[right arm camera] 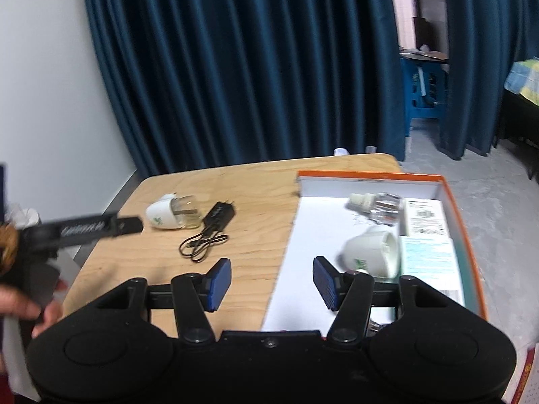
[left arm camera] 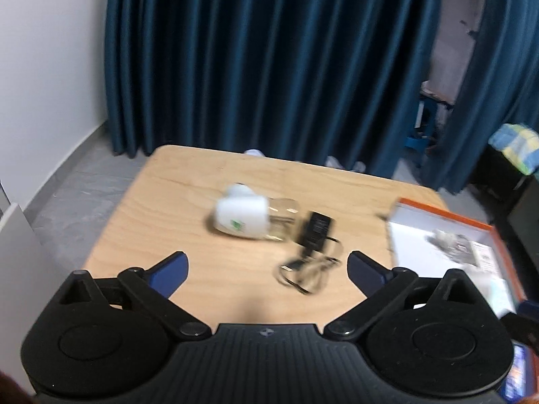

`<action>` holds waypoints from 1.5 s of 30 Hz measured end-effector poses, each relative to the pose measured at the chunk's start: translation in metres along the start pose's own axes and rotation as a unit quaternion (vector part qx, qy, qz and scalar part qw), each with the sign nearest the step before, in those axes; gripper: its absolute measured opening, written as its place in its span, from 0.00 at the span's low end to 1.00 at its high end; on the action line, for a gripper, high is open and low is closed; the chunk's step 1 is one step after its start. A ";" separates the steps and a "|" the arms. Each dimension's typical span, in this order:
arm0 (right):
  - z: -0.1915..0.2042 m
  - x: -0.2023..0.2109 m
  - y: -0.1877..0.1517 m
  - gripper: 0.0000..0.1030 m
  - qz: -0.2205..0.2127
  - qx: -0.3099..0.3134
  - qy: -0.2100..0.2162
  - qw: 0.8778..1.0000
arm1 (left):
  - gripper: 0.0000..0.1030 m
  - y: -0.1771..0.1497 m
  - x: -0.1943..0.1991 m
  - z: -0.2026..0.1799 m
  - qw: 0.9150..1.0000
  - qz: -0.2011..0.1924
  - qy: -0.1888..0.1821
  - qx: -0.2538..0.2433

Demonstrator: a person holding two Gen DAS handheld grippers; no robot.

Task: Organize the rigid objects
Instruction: 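Grasp the white diffuser with glass bottle with the left gripper while the right reaches the black plug, then grasp the black plug adapter with the right gripper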

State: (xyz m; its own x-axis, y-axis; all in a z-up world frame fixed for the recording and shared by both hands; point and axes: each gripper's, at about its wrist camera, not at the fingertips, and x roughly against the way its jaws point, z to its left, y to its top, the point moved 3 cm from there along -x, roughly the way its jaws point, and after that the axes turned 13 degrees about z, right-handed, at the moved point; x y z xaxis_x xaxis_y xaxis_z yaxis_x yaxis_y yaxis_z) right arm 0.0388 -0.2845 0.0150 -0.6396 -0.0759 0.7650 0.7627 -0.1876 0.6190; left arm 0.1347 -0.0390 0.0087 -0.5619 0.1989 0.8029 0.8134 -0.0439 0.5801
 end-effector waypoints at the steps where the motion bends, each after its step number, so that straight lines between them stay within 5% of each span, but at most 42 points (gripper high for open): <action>1: 0.004 -0.004 0.002 0.64 0.002 0.006 0.001 1.000 | 1.00 0.005 -0.006 0.003 1.000 0.000 0.009 0.001; 13: 0.026 -0.059 0.025 0.64 0.019 0.027 0.020 0.999 | 1.00 0.045 -0.084 -0.011 0.998 -0.009 0.026 -0.055; 23: 0.037 -0.102 0.045 0.64 0.036 0.035 0.030 0.998 | 0.98 0.055 -0.122 0.001 0.998 -0.011 0.027 -0.053; 28: 0.044 -0.128 0.054 0.64 0.058 0.026 0.035 0.997 | 0.96 0.048 -0.115 0.009 0.998 -0.024 0.008 -0.065; 35: 0.062 -0.171 0.078 0.64 0.087 0.005 0.031 0.996 | 0.96 0.043 -0.094 0.047 0.998 -0.025 0.040 -0.048; 44: 0.095 -0.226 0.098 0.64 0.098 -0.003 -0.051 0.994 | 0.96 0.034 -0.063 0.075 0.998 -0.024 0.060 -0.028; 45: 0.096 -0.228 0.099 0.55 0.097 -0.001 -0.063 0.993 | 0.96 0.035 -0.062 0.075 0.998 -0.025 0.058 -0.026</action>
State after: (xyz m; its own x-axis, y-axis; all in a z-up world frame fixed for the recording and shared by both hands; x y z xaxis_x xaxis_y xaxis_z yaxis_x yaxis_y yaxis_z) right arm 0.2692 -0.1917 -0.0810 -0.4637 0.0134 0.8859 0.8700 -0.1825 0.4581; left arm 0.2098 0.0210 -0.0312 -0.6170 0.0884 0.7820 0.7771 -0.0886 0.6231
